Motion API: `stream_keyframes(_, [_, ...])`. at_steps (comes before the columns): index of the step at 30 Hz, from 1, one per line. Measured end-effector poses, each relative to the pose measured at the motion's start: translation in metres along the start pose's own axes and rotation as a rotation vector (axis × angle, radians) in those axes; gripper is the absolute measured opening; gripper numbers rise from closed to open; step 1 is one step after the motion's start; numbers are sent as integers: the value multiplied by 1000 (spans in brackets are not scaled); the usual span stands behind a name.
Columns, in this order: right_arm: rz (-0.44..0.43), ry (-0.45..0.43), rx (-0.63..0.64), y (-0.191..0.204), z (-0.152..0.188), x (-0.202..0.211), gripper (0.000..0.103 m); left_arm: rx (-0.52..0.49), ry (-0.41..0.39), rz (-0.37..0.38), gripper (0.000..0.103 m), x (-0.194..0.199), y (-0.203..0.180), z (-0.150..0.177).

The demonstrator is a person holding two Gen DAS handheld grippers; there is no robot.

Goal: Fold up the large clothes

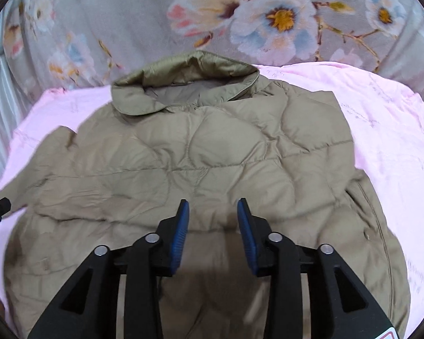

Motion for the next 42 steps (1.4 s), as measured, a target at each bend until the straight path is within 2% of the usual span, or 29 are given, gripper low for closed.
stream_keyframes(4, [1,-14,26,4,13,13,42,220,-7,-114,92,16,120,-12])
stream_keyframes(8, [17,-9,59,11,25,13,46,400,-29,-179,91,22,200,-16])
stream_keyframes(10, [38,-16,69,11,28,12,47,473,-36,-183,91,20,224,-18])
stream_keyframes(12, [56,-18,77,12,29,11,48,555,-41,-141,91,14,242,-19])
stream_keyframes(14, [73,-18,86,12,31,8,49,571,-70,-141,88,13,245,-28])
stream_keyframes(15, [79,-18,89,12,32,8,49,572,-73,-132,83,11,244,-32])
stream_keyframes(16, [83,-16,91,12,32,7,50,566,-74,-125,66,8,242,-37])
stream_keyframes(17, [84,-14,90,12,33,6,51,544,-64,-135,43,3,239,-42])
stream_keyframes(18, [84,-12,88,11,33,5,51,526,-49,-132,30,-2,235,-46])
stream_keyframes(19, [83,-9,84,10,33,5,52,514,-37,-130,12,-6,230,-48])
stream_keyframes(20, [82,-7,80,9,33,4,53,494,-38,-138,7,-8,224,-53])
stream_keyframes(22, [78,-5,73,8,34,3,54,409,-57,-160,4,-4,203,-67])
stream_keyframes(25, [73,-4,65,8,34,3,54,220,-113,-158,3,12,142,-96])
stream_keyframes(27, [72,0,61,7,34,3,55,93,-145,-80,3,27,76,-113])
stream_keyframes(31, [74,4,59,7,34,1,56,-132,-192,49,3,50,-53,-117])
stream_keyframes(33, [63,4,47,6,34,2,57,-229,-184,146,3,56,-126,-102])
stream_keyframes(37, [5,-3,-14,-3,31,7,57,-348,-93,266,3,40,-228,-50])
stream_keyframes(40, [-50,4,-76,-17,28,13,57,-372,-21,296,9,20,-260,-10])
stream_keyframes(42, [-68,7,-106,-28,27,18,60,-366,38,309,38,0,-269,13])
Point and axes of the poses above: each gripper's, at about its wrist camera, not at the fingertips, and x roughly against the way its jaws point, y to its left, z to its underside, the point moved 8 cm from there along -x, roughly the way its jaws point, and after that the axes turned 11 degrees about z, right-handed, at the moved point
